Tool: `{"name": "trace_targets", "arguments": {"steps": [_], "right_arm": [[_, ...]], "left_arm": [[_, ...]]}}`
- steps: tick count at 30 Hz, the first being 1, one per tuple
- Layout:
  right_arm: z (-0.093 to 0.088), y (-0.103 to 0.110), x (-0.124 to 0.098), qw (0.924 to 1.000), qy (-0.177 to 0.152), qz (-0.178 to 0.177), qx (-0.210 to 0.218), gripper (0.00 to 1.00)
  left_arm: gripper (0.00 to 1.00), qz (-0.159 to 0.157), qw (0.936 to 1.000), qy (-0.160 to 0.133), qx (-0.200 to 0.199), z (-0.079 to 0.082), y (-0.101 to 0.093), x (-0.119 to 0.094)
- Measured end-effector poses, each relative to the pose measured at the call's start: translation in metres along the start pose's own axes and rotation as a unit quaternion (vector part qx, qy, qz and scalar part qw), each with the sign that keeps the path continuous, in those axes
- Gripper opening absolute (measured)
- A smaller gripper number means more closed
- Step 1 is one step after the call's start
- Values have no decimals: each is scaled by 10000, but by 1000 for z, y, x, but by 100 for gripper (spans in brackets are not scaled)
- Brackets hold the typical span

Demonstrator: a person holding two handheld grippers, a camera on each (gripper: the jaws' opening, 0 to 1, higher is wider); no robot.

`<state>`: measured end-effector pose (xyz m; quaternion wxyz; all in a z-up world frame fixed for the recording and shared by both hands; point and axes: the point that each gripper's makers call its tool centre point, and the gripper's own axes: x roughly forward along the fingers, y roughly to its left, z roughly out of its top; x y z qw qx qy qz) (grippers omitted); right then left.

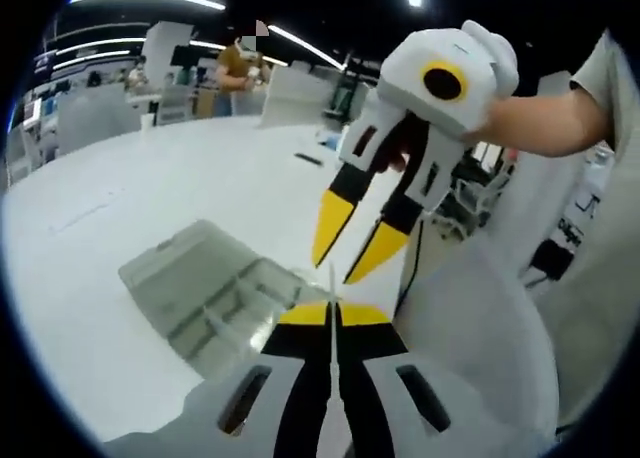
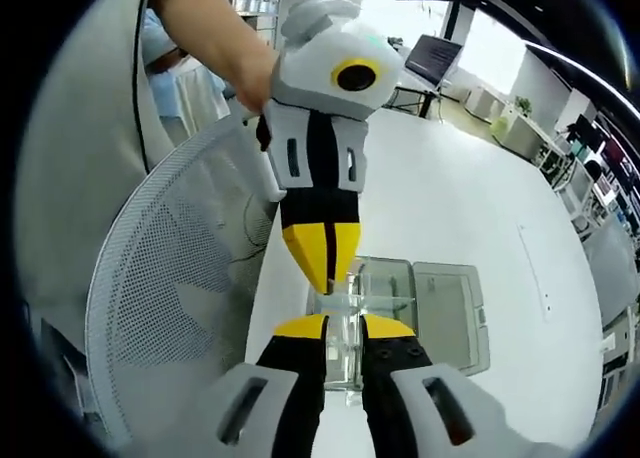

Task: Insert the divider into the dual guide fixture by aligning both edges with the guide slots and pushing it downward to the bottom, including one-sided entry, uneven engagement, binding, and posture correction.

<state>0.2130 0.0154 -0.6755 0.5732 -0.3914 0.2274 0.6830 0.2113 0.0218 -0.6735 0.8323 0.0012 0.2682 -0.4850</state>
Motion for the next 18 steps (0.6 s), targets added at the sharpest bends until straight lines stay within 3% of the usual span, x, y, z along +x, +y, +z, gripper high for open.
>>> {"name": "trace_targets", "arguments": {"steps": [6,18], "right_arm": [[0,3,2,9998,24,180,1,5],[-1,9,6,9989,89,453,-19,1]], "left_arm": [[0,-28,9993,38,367,0,-3,-1],[0,-72,9978,-48,661,2,-6,-1]]}}
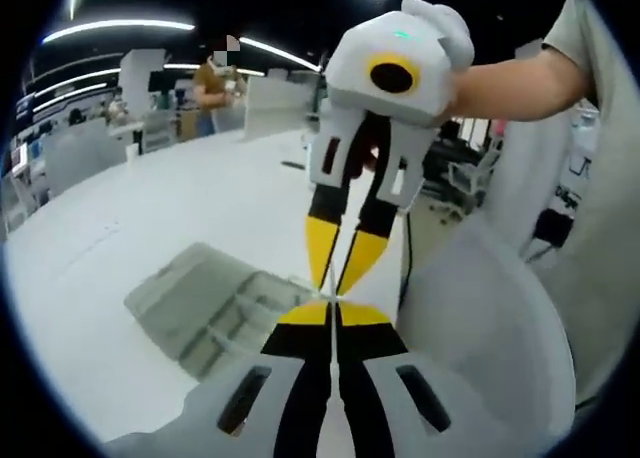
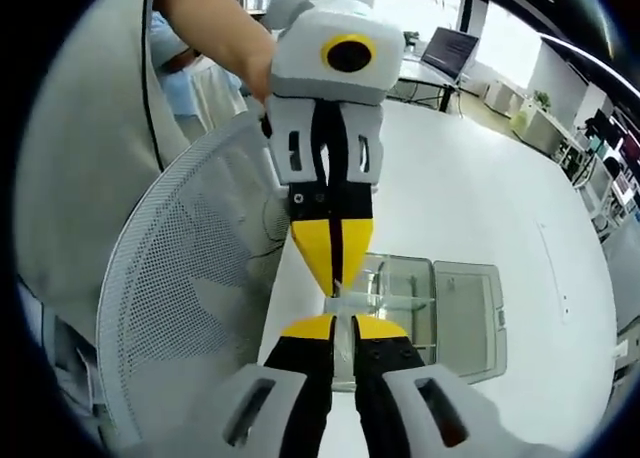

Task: Insert the divider into the dual guide fixture by aligning both edges with the guide slots and pushing it downward to the bottom, including one-sided entry, uneven engagement, binding, and posture correction.

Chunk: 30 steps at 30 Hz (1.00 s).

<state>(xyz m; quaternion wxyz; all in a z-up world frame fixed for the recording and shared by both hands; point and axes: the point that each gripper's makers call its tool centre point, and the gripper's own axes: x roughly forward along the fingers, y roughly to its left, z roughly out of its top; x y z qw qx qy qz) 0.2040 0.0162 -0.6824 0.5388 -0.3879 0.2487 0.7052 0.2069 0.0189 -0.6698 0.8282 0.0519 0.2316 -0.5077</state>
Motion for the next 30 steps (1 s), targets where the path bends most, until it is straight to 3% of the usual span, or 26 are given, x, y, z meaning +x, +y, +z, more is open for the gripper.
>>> {"name": "trace_targets", "arguments": {"steps": [17,30], "right_arm": [[0,6,3,9994,-8,303,156,0],[-2,8,4,9975,-43,491,504,0]], "left_arm": [[0,-49,9986,-24,523,-3,-1,0],[0,-192,9965,59,811,-5,-4,4]]}}
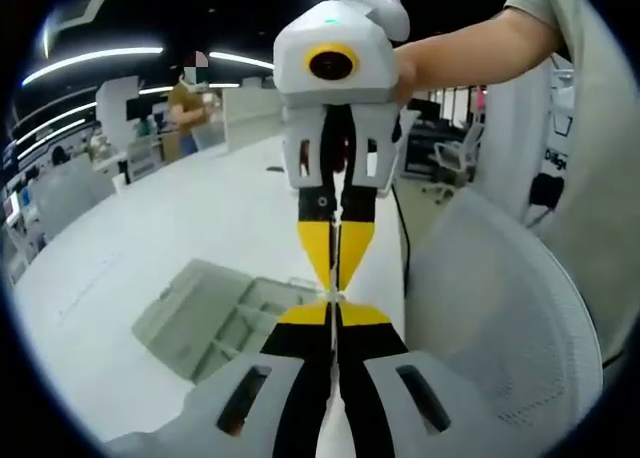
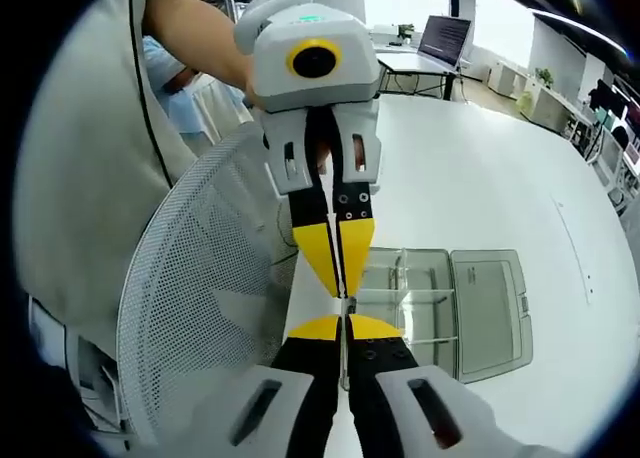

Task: Insert the divider into the dual guide fixture by aligning both edges with the guide slots and pushing it downward to the bottom, including one-sided entry, uneven engagement, binding, and posture correction.

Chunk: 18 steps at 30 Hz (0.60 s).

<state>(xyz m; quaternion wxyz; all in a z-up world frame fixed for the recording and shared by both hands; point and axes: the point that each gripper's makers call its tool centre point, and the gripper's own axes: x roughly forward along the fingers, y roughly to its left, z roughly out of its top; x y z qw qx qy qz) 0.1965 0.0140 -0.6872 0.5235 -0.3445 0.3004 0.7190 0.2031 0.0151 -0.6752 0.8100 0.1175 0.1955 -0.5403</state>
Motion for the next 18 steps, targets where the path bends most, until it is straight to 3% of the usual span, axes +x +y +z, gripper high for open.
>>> {"name": "trace_targets", "arguments": {"steps": [7,9,14,18], "right_arm": [[-1,0,0,9995,-42,42,294,0],[-2,1,0,9999,2,46,109,0],[-2,0,-1,9995,-7,70,306,0],[-3,1,0,9997,17,82,211,0]], "left_arm": [[0,-39,9999,27,108,-1,-1,1],[0,-42,9999,42,132,-1,-1,1],[0,-75,9998,74,172,-1,-2,2],[0,-91,9997,102,201,-2,-2,3]]}}
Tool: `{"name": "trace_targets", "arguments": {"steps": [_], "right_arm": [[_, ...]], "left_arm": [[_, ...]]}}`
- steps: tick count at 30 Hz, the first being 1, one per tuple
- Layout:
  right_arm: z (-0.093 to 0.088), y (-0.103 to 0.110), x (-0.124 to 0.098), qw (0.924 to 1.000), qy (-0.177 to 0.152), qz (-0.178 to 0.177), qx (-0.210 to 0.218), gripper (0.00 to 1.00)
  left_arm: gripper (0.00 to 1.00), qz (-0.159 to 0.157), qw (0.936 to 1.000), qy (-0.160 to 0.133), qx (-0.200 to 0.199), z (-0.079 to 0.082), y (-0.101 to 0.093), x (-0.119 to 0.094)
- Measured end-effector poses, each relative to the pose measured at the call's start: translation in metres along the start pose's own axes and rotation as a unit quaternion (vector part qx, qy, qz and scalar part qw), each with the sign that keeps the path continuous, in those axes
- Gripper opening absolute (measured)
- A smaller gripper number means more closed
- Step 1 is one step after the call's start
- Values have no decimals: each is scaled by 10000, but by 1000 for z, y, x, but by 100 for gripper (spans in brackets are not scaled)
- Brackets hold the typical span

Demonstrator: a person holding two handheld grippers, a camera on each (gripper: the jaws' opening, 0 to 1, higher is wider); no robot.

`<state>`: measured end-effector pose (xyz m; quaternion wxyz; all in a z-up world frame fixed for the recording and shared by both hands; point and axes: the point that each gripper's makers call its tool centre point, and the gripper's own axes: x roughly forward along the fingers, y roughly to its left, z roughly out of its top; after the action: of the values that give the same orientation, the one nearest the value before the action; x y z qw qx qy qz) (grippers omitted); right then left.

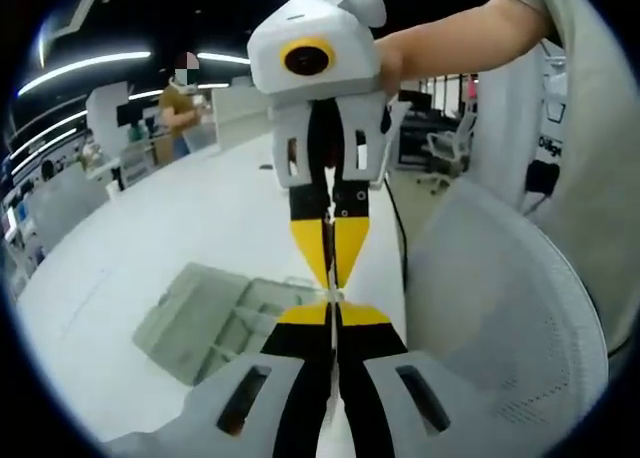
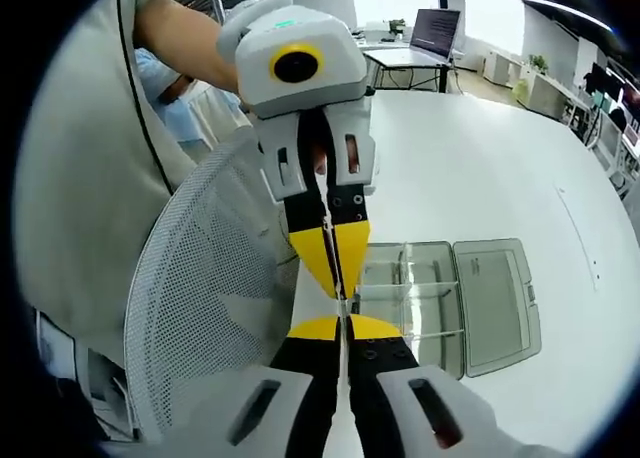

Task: Insert the divider into the dual guide fixture by aligning both edges with the guide slots and pushing it downward to the bottom, including one-sided entry, uneven engagement, binding, and posture correction.

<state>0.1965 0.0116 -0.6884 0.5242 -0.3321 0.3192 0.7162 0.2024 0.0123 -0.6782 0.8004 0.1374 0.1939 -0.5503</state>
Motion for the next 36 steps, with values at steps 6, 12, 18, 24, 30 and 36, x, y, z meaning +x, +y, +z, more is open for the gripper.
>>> {"name": "trace_targets", "arguments": {"steps": [6,12,18,24,30,36], "right_arm": [[0,-1,0,10000,-8,-19,-49,0],[0,-1,1,9999,89,-30,-60,0],[2,-4,0,9996,185,-62,-181,0],[6,-4,-1,9997,207,3,-148,0],[8,-5,-1,9999,112,34,-14,0],[9,-4,0,10000,65,34,44,0]], "left_arm": [[0,11,10000,9,-22,0,1,0],[0,98,9995,-5,-310,-1,5,0],[1,182,9992,96,-340,-6,8,0],[0,142,9994,58,-320,-7,7,-2],[0,117,9991,34,-406,-8,8,-3],[0,79,9991,83,-407,-12,6,-2]]}}
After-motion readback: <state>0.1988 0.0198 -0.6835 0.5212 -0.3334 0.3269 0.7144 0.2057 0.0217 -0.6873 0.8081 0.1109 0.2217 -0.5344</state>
